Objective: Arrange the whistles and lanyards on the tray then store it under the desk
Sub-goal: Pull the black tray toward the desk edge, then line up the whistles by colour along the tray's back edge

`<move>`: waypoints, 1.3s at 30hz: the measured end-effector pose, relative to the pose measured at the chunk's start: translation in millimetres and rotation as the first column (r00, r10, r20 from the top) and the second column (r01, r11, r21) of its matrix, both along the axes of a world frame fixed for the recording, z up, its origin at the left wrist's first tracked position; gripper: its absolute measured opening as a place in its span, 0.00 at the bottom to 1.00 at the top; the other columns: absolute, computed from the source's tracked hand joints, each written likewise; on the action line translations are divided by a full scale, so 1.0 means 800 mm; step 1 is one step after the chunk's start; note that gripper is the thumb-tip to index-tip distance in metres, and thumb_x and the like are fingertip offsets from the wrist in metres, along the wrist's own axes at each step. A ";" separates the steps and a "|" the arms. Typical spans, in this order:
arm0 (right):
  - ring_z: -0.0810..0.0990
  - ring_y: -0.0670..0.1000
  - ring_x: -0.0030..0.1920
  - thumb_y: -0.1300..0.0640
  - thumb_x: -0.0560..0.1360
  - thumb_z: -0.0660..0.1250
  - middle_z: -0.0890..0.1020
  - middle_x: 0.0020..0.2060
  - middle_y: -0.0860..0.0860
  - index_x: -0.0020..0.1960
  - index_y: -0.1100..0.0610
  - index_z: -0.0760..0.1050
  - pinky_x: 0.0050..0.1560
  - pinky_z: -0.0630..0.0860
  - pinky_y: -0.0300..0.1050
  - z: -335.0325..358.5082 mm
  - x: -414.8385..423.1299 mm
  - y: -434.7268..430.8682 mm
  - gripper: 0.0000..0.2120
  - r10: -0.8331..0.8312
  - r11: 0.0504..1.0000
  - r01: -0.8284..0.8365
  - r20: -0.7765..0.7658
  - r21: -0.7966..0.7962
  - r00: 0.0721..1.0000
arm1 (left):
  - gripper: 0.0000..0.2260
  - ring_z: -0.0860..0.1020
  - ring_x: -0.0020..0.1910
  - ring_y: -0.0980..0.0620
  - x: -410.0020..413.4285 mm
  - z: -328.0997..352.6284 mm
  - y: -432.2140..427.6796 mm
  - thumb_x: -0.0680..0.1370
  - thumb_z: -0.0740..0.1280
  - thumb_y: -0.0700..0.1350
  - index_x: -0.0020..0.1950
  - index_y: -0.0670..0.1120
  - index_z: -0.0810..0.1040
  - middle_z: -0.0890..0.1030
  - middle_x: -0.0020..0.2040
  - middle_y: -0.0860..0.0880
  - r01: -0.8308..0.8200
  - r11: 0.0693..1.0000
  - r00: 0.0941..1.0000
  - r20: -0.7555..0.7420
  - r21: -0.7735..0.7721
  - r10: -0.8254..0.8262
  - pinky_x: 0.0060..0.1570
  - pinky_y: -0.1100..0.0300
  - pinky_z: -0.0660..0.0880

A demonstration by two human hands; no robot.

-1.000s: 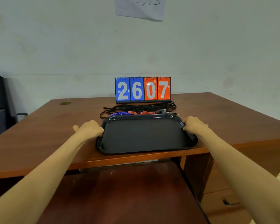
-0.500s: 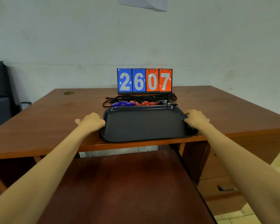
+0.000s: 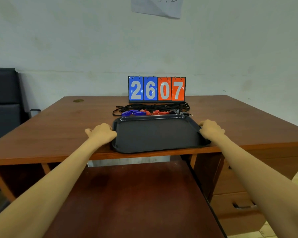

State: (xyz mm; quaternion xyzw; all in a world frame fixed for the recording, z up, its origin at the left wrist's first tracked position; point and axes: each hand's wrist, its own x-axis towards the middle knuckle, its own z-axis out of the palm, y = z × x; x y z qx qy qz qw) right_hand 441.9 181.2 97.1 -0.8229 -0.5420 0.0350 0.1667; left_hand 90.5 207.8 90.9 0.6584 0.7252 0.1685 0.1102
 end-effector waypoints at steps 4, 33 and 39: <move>0.75 0.60 0.56 0.59 0.78 0.58 0.79 0.51 0.56 0.59 0.54 0.75 0.65 0.62 0.61 0.001 0.000 0.001 0.12 -0.006 0.999 0.007 0.036 -0.051 0.999 | 0.06 0.71 0.43 0.47 0.001 0.007 0.002 0.73 0.60 0.43 0.36 0.46 0.70 0.72 0.35 0.48 -0.008 0.999 0.999 -0.034 -0.043 0.007 0.54 0.51 0.57; 0.66 0.57 0.65 0.51 0.76 0.65 0.74 0.60 0.56 0.63 0.54 0.73 0.67 0.63 0.59 0.016 -0.185 0.234 0.16 0.608 0.793 -0.605 0.165 -0.074 0.776 | 0.18 0.75 0.58 0.48 0.043 0.003 0.227 0.71 0.70 0.50 0.60 0.51 0.76 0.78 0.59 0.50 0.174 0.982 0.984 -0.048 0.071 -0.171 0.58 0.51 0.72; 0.70 0.55 0.62 0.55 0.75 0.67 0.77 0.57 0.54 0.57 0.55 0.73 0.66 0.65 0.56 0.011 -0.187 0.240 0.12 0.581 0.811 -0.585 0.137 -0.014 0.802 | 0.19 0.75 0.60 0.48 0.032 0.004 0.231 0.72 0.70 0.48 0.62 0.53 0.75 0.78 0.60 0.50 0.196 0.980 0.980 -0.032 0.012 -0.196 0.61 0.48 0.71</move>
